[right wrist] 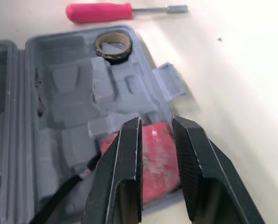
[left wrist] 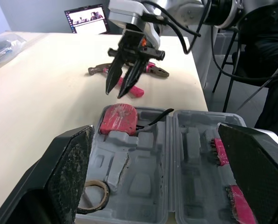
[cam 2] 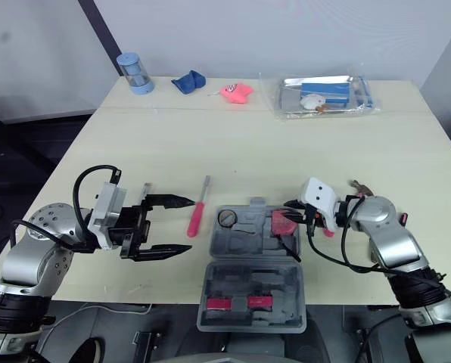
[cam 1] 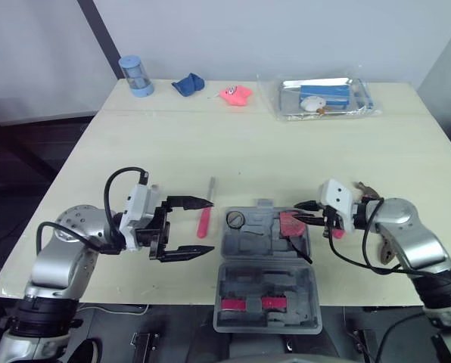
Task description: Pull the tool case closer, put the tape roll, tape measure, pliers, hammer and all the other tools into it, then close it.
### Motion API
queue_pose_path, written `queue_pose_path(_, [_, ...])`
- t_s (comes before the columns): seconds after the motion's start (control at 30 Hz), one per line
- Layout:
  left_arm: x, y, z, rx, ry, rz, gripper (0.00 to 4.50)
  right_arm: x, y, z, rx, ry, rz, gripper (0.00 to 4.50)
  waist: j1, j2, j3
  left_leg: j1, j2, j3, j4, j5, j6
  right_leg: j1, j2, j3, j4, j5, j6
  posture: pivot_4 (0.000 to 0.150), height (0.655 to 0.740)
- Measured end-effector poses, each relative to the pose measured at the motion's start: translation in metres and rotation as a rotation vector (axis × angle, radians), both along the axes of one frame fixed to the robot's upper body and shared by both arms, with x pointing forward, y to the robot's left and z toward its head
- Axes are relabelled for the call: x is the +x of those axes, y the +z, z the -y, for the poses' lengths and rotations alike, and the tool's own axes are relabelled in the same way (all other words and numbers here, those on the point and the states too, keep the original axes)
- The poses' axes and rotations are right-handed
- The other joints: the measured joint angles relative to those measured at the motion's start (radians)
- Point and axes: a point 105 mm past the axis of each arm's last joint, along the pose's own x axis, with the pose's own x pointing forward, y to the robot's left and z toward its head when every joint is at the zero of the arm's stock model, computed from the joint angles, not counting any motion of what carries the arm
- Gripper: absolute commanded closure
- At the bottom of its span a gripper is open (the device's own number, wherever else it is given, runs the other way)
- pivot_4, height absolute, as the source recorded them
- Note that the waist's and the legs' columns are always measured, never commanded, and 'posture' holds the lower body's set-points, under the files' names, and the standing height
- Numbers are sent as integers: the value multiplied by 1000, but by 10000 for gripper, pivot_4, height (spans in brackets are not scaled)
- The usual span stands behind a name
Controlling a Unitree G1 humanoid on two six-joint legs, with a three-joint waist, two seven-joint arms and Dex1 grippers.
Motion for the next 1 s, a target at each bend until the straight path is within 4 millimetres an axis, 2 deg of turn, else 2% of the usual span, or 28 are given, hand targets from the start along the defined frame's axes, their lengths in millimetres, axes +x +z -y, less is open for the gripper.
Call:
queue_pose_path(0.2, [0, 1, 0, 1, -3, 4, 0, -1, -11, 0, 54, 46, 18, 35657, -1, 0, 0, 1, 0, 0, 0, 0, 0, 0, 0, 0, 0, 0, 0, 1500, 7400])
queue_pose_path(0.33, [0, 1, 0, 1, -3, 5, 0, 7, -27, 3, 79, 15, -28, 35657, -1, 0, 0, 1, 0, 0, 0, 0, 0, 0, 0, 0, 0, 0, 0, 1500, 7400])
queue_pose_path(0.6, [1, 2, 0, 2, -2, 7, 0, 16, -45, 8, 91, 4, -68, 35657, -1, -1, -2, 5, 0, 1, 0, 0, 0, 4, 0, 1, 0, 0, 0, 1500, 7400])
queue_pose_path(0.7, [1, 2, 0, 2, -2, 6, 0, 15, -54, 7, 97, 13, -91, 35657, -1, -2, -3, 18, 0, 1, -3, 0, 0, 18, 0, 1, -3, 0, 0, 1500, 7400])
queue_pose_path(0.9, [1, 1, 0, 3, 0, 5, 0, 17, -60, 6, 62, 25, -91, 35657, -1, -9, -10, 25, 0, 2, -4, 0, 0, 23, 0, 2, -3, 0, 0, 1500, 7400])
queue_pose_path(1.0, [-1, -1, -2, 5, 7, -6, 0, 17, -63, 6, 49, 25, -88, 35657, -1, -11, -13, 34, 1, 3, -7, 0, 0, 31, 0, 3, -6, -1, 0, 1500, 7400])
